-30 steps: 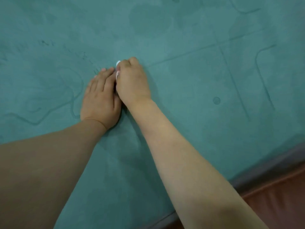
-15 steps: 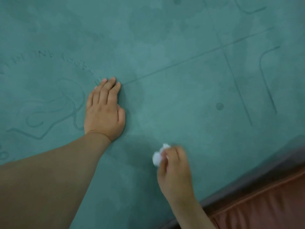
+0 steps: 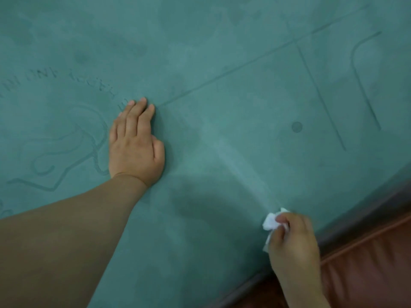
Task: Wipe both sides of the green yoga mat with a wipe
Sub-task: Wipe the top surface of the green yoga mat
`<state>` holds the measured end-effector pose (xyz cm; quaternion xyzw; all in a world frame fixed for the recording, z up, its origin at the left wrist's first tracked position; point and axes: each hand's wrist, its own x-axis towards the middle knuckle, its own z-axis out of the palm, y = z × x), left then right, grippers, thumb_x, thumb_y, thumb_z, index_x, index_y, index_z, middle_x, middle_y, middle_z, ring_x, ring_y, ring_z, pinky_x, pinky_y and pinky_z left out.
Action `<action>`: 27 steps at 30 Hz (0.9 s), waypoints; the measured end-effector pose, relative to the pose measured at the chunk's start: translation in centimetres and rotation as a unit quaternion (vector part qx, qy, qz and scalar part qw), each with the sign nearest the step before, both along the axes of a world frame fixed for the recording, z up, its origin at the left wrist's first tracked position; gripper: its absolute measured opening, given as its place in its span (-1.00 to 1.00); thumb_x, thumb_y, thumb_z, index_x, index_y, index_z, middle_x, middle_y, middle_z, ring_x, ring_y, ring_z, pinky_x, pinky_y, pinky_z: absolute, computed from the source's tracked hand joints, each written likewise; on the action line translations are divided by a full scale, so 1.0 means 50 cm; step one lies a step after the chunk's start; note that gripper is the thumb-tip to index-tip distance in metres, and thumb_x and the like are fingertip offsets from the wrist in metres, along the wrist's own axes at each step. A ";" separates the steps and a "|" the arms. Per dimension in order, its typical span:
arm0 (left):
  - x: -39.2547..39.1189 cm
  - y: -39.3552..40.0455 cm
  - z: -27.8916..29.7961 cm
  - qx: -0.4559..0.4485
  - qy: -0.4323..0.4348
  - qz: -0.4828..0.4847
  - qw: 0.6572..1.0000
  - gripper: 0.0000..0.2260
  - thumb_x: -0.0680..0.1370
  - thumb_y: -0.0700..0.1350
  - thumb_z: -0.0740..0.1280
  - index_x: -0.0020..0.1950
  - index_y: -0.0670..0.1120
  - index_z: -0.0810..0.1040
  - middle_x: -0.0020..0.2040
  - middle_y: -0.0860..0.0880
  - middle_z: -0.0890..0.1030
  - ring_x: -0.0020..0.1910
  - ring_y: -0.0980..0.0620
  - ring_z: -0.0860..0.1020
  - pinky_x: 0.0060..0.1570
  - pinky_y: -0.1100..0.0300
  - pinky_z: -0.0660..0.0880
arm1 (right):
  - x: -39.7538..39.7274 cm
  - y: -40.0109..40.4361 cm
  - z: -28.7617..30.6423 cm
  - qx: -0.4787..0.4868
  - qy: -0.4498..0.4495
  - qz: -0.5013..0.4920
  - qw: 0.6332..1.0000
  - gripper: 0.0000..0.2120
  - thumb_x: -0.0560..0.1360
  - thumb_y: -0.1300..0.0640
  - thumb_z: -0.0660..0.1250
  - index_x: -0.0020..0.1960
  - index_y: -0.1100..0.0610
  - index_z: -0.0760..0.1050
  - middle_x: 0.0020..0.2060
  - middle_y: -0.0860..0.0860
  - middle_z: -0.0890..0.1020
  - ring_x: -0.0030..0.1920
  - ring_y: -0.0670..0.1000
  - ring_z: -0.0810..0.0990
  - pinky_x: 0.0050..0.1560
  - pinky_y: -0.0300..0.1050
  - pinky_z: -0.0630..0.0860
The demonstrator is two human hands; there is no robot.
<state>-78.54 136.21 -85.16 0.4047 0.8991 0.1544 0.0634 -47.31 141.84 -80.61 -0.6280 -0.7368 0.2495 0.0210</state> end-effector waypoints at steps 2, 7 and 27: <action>0.001 0.000 0.001 0.000 0.001 0.000 1.000 -0.47 0.47 -0.16 0.14 0.46 -0.16 0.37 0.50 -0.11 0.35 0.52 -0.11 0.23 0.49 -0.05 0.13 | 0.012 -0.012 0.007 -0.015 -0.043 -0.055 0.997 -0.79 0.30 0.20 0.15 -0.14 0.14 0.50 -0.04 0.18 0.59 -0.03 0.18 0.56 -0.04 -0.20 0.32; -0.001 -0.001 -0.001 0.001 0.006 -0.003 1.000 -0.46 0.47 -0.13 0.10 0.46 -0.17 0.37 0.49 -0.12 0.36 0.51 -0.12 0.24 0.49 -0.05 0.14 | -0.354 0.078 -0.033 0.034 0.155 0.093 0.983 -0.90 0.40 0.30 0.35 -0.08 0.26 0.55 -0.18 0.20 0.55 -0.16 0.13 0.49 -0.16 -0.20 0.29; 0.001 0.001 -0.001 -0.007 0.009 -0.006 1.000 -0.44 0.45 -0.13 0.11 0.46 -0.18 0.35 0.51 -0.12 0.32 0.52 -0.14 0.22 0.48 -0.05 0.12 | -0.343 0.204 -0.065 0.079 0.178 -0.044 0.980 -0.86 0.40 0.32 0.32 -0.04 0.28 0.49 -0.11 0.22 0.55 -0.10 0.24 0.54 -0.06 -0.05 0.41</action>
